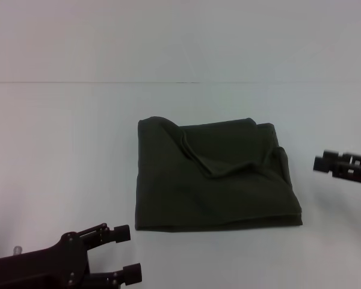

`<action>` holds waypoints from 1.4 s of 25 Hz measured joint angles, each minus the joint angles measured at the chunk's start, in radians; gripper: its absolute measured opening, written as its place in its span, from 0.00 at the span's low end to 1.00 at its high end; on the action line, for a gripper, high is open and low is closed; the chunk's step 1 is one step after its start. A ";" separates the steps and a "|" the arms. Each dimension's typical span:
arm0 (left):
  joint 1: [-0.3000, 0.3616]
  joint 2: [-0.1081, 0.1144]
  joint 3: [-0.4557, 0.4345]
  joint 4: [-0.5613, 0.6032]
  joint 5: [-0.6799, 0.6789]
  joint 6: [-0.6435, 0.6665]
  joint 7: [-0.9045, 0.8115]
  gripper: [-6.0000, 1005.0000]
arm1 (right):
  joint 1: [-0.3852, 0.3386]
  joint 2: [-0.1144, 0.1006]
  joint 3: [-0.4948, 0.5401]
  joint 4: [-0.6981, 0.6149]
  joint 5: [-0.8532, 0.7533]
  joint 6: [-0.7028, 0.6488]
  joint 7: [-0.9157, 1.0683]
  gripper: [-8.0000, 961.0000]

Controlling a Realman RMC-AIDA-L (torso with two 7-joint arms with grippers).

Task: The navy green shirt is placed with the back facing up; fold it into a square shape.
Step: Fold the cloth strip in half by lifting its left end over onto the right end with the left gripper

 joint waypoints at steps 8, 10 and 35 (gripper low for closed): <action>-0.003 -0.001 -0.017 -0.011 -0.005 -0.016 -0.002 0.94 | 0.052 0.044 -0.086 -0.009 0.082 -0.024 -0.407 0.70; -0.005 -0.001 -0.031 -0.019 -0.005 -0.022 -0.002 0.94 | 0.075 0.059 -0.150 -0.016 0.079 0.039 -0.448 0.79; -0.010 -0.004 -0.076 -0.025 -0.007 -0.036 -0.017 0.94 | 0.159 0.085 -0.533 0.088 0.179 0.445 -0.579 0.93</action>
